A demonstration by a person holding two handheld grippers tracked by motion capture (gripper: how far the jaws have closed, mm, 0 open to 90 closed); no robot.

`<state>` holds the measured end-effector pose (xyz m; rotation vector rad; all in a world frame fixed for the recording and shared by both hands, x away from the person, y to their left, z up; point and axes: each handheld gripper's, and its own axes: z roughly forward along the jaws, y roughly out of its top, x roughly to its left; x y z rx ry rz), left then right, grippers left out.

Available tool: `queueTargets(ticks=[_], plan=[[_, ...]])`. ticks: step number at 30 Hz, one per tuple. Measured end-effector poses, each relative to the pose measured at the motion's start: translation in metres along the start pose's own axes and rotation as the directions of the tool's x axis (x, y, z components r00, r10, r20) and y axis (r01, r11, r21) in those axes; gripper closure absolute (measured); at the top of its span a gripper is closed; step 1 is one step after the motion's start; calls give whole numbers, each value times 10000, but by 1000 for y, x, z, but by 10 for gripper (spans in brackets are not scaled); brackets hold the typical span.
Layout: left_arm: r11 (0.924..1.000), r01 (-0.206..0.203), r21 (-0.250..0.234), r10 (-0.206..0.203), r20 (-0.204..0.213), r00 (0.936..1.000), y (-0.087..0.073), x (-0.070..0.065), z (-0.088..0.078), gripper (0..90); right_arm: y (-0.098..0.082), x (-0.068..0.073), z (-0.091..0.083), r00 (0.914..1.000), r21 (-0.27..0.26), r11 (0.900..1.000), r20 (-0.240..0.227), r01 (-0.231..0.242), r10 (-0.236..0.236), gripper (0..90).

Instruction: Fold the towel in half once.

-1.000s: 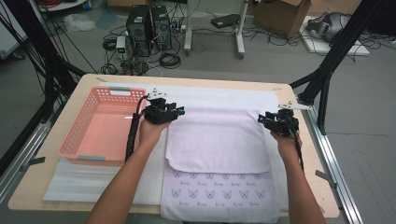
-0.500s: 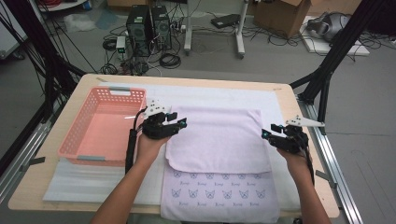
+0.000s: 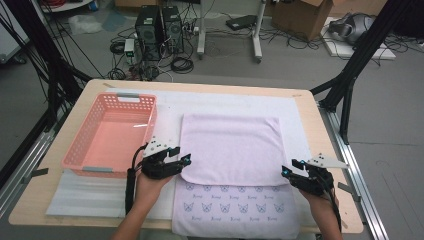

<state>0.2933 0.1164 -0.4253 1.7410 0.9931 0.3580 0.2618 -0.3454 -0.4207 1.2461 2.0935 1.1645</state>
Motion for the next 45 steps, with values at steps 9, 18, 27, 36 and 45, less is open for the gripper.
queueTargets(ticks=[9,18,27,36,45], plan=[[9930,313,1142,-279,-319,9991,-28,-3,-10,494,-26,7,-9,9996,476,9986,196,-214,205,549],[9821,-208,1870,305,-492,9983,-37,-13,-8,815,-35,12,-2,9985,1137,9933,467,217,-272,725],[9897,-431,1363,491,-413,9979,-35,-16,-15,860,-35,16,-2,9980,1230,9914,410,437,-491,856],[9963,-394,764,410,-202,9990,-33,-15,-21,856,-33,16,-6,9980,886,9945,245,555,-579,868],[9969,-306,719,314,-102,9995,-32,-17,-22,870,-33,14,-12,9992,621,9973,64,398,-403,868]])
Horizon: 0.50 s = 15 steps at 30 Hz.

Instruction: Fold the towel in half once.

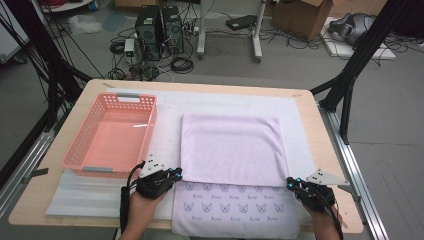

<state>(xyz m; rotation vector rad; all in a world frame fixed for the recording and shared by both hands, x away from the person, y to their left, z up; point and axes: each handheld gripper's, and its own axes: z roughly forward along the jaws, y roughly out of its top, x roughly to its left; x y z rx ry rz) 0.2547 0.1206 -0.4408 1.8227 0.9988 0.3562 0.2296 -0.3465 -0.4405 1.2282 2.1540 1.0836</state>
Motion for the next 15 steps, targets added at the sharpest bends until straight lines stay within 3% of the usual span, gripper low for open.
queueTargets(ticks=[4,8,15], plan=[[9999,94,82,-95,172,9998,-1,-1,-4,876,-1,-2,-2,9998,-35,9999,-102,-144,143,871],[9988,489,-21,-488,370,9981,-5,-1,-12,877,-3,-2,-7,9992,-81,9995,-288,-292,290,872],[9972,749,44,-751,649,9951,-18,-11,-25,877,-9,4,-20,9979,4,9991,-503,-414,414,872]])
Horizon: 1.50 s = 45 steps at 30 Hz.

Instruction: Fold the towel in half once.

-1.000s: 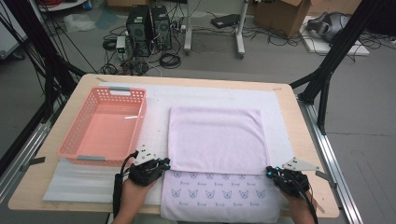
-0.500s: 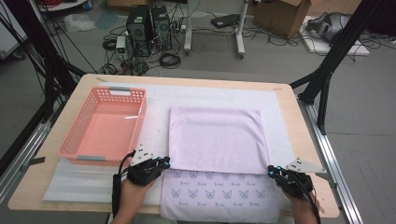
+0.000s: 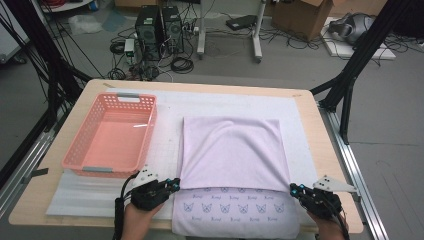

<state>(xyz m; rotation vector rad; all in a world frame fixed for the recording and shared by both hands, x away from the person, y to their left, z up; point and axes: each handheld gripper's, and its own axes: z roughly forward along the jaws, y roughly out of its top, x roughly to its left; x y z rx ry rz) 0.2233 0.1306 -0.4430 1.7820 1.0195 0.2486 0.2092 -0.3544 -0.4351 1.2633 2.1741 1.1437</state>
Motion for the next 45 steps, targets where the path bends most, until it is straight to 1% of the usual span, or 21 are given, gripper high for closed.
queueTargets(ticks=[4,7,9,19,22,25,27,29,30,31,32,33,34,35,37,38,42,43,45], plan=[[9997,209,-122,-209,35,9998,-8,-5,-10,876,-7,8,-8,9999,38,9999,-22,106,-106,872],[9994,246,-228,-245,70,9997,-14,-12,-19,877,-12,14,-17,9999,12,9999,-22,110,-110,872],[9994,161,-303,-158,101,9998,-18,-17,-25,877,-16,19,-24,9998,-36,9998,-7,176,-176,872],[9993,116,-359,-105,305,9995,-40,-41,-52,876,-35,43,-57,9996,-69,9996,-70,280,-281,872],[9994,127,-325,-116,346,9993,-45,-47,-57,876,-41,48,-64,9994,-48,9994,-108,328,-329,872],[9996,116,-263,-106,377,9992,-49,-49,-59,875,-45,52,-69,9994,8,9995,-146,311,-310,872],[9996,85,-255,-74,429,9991,-50,-49,-59,873,-47,53,-70,9994,59,9995,-184,300,-299,872],[9994,72,-335,-53,579,9983,-50,-48,-58,865,-48,53,-70,9993,132,9994,-210,304,-301,871],[9989,140,-456,-110,653,9978,-50,-47,-57,835,-48,53,-69,9993,150,9994,-239,304,-300,859],[9983,204,-551,-171,592,9981,-49,-46,-57,750,-47,52,-68,9994,105,9996,-250,256,-253,830],[9974,375,-611,-343,538,9980,-48,-44,-56,655,-46,52,-67,9996,38,9999,-221,156,-155,744],[9972,322,-669,-289,499,9983,-47,-41,-56,633,-45,51,-67,9999,-119,9999,-155,0,-1,680],[9966,299,-768,-268,403,9988,-46,-39,-56,611,-44,49,-67,9998,-287,9995,-117,-150,146,653],[9962,338,-800,-310,361,9989,-44,-38,-55,580,-43,47,-66,9998,-446,9989,-82,-174,171,632],[9954,328,-902,-303,296,9991,-40,-33,-52,565,-41,45,-65,9997,-589,9980,94,-240,246,614],[9951,325,-934,-301,279,9992,-39,-31,-51,556,-40,43,-63,9997,-643,9977,138,-197,206,613],[9951,248,-958,-227,229,9995,-30,-23,-40,548,-35,35,-54,9990,-594,9979,343,-267,288,611],[9958,156,-905,-136,227,9996,-27,-20,-36,546,-33,32,-51,9990,-589,9979,359,-253,274,611],[9959,162,-895,-141,243,9996,-22,-15,-29,539,-30,28,-45,9988,-553,9982,425,-228,252,611]])
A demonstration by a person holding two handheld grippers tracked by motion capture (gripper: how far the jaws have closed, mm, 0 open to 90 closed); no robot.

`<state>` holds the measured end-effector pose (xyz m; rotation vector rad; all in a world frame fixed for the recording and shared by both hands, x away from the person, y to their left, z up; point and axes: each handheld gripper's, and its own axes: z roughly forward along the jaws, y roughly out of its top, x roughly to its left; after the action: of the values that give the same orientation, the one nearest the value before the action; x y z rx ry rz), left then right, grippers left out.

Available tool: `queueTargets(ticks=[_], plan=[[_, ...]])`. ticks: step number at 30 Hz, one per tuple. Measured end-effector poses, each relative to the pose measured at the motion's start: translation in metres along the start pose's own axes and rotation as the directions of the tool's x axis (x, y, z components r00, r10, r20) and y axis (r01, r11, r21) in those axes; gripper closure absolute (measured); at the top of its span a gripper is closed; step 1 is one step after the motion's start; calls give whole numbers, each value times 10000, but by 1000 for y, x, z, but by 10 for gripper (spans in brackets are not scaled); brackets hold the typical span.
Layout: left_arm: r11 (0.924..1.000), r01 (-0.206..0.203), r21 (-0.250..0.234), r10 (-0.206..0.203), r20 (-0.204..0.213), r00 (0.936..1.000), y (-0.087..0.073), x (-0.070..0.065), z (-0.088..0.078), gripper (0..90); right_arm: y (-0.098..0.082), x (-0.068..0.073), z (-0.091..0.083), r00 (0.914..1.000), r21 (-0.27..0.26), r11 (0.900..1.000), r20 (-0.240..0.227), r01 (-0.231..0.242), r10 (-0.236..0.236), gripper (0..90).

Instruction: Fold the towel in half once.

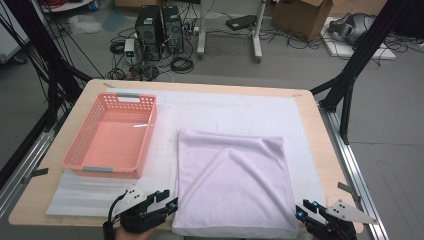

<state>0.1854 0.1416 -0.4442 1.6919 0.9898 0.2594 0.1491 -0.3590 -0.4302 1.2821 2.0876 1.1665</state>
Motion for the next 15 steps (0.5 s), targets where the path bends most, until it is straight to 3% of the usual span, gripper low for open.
queueTargets(ticks=[7,15], plan=[[9998,-185,53,185,-32,9998,17,19,26,532,16,-13,26,10000,70,9999,24,73,-73,611],[9970,-617,463,600,374,9975,34,31,60,519,37,-22,59,9993,203,9995,-273,251,-246,599]])
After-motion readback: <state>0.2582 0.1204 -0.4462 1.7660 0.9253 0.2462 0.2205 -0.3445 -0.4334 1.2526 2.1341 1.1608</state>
